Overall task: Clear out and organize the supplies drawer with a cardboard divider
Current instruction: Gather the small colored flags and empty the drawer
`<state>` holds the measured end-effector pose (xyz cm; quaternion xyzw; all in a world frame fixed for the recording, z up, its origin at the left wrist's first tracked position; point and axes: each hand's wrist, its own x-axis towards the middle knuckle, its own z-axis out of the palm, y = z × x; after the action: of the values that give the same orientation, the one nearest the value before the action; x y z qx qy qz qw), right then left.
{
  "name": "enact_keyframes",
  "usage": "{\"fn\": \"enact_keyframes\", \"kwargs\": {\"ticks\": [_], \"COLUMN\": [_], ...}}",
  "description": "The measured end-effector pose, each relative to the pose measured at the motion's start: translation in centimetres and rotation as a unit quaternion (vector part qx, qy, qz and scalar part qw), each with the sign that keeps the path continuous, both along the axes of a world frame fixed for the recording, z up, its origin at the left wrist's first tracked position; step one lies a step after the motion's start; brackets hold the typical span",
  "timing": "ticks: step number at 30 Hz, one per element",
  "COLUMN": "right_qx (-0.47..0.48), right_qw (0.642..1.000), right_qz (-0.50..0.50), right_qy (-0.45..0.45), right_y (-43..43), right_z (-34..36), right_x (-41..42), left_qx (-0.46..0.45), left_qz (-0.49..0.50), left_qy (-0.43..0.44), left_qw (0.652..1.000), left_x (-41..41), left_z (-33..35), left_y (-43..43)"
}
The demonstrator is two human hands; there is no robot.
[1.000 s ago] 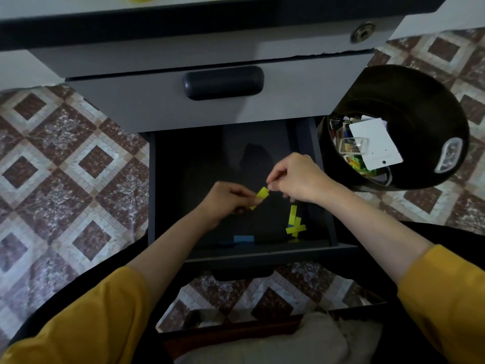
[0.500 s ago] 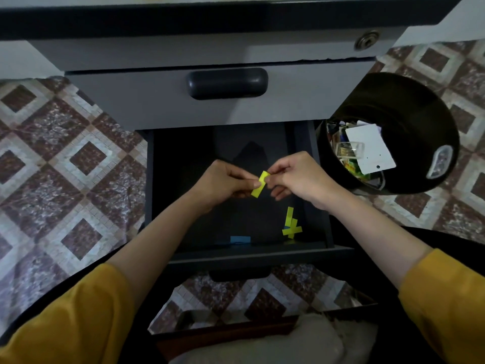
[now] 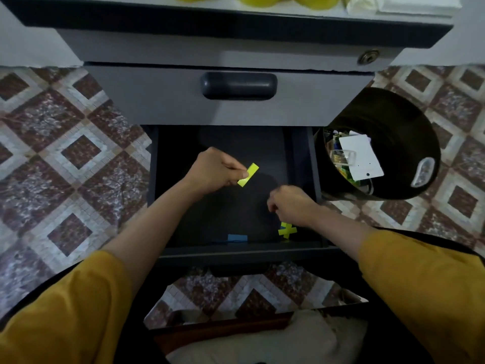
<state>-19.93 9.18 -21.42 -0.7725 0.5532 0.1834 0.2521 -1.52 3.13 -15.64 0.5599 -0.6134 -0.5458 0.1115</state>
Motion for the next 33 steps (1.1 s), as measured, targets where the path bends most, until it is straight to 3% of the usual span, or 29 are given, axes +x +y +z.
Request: {"fn": "enact_keyframes", "kwargs": {"ticks": [4, 8, 12, 20, 33], "right_qx": [0.012, 0.016, 0.034, 0.077, 0.083], "right_qw": [0.987, 0.981, 0.988, 0.991, 0.979], "right_qz": [0.109, 0.126, 0.084, -0.109, -0.17], "right_qy": [0.12, 0.144, 0.122, 0.009, -0.07], "right_y": [0.5, 0.6, 0.5, -0.1, -0.5], "right_z": [-1.8, -2.1, -2.1, -1.5, -2.2], "right_x": [-0.8, -1.1, -1.0, -1.7, -0.8], "left_qx": [-0.002, -0.003, -0.002, 0.005, 0.017], "left_qz": [-0.016, -0.031, -0.035, -0.05, -0.053], "left_qy": [0.007, 0.001, -0.002, -0.017, -0.014], "left_qw": [1.0, 1.0, 0.999, 0.999, 0.998], "left_x": [0.0, -0.1, -0.1, -0.5, -0.5], "left_z": [-0.3, -0.5, -0.5, -0.3, -0.7], "left_y": [-0.1, -0.1, 0.0, 0.1, 0.1]}}
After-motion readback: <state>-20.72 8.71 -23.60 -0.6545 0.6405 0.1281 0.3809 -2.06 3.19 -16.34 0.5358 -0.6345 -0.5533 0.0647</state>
